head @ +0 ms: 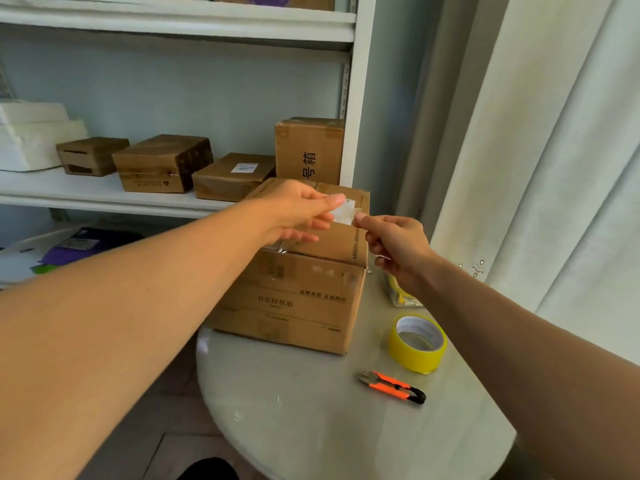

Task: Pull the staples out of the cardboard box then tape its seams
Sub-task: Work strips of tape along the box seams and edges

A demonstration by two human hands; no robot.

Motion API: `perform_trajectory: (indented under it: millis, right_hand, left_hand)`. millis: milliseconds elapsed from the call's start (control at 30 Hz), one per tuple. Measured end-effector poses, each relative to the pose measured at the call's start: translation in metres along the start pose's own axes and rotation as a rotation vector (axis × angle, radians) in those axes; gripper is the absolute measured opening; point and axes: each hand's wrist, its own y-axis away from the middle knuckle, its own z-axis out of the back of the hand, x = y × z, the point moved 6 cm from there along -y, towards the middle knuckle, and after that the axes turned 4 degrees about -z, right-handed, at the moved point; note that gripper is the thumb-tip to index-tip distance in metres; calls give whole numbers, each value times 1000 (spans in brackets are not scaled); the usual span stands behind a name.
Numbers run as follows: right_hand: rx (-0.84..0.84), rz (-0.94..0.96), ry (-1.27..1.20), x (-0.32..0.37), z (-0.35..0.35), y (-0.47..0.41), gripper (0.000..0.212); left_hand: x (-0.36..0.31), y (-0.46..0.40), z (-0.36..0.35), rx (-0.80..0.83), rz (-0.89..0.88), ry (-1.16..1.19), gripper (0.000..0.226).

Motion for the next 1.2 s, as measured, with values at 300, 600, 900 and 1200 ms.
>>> perform_trajectory:
  millis: [300, 600, 900, 1200]
  right_hand:
    - [-6, -76, 131, -18, 3, 9, 19]
    - [-50, -279, 256, -22, 14, 9, 17]
    - [-37, -281, 192, -14, 5, 8, 15]
    - [-81, -60, 526, -2, 9, 3, 17]
  left_hand:
    - [12, 3, -14, 25, 25, -135, 17]
    - [2, -11, -20, 44, -60, -347, 10]
    - [15, -11, -23, 157, 31, -325, 21]
    - [13, -17, -30, 144, 92, -369, 13]
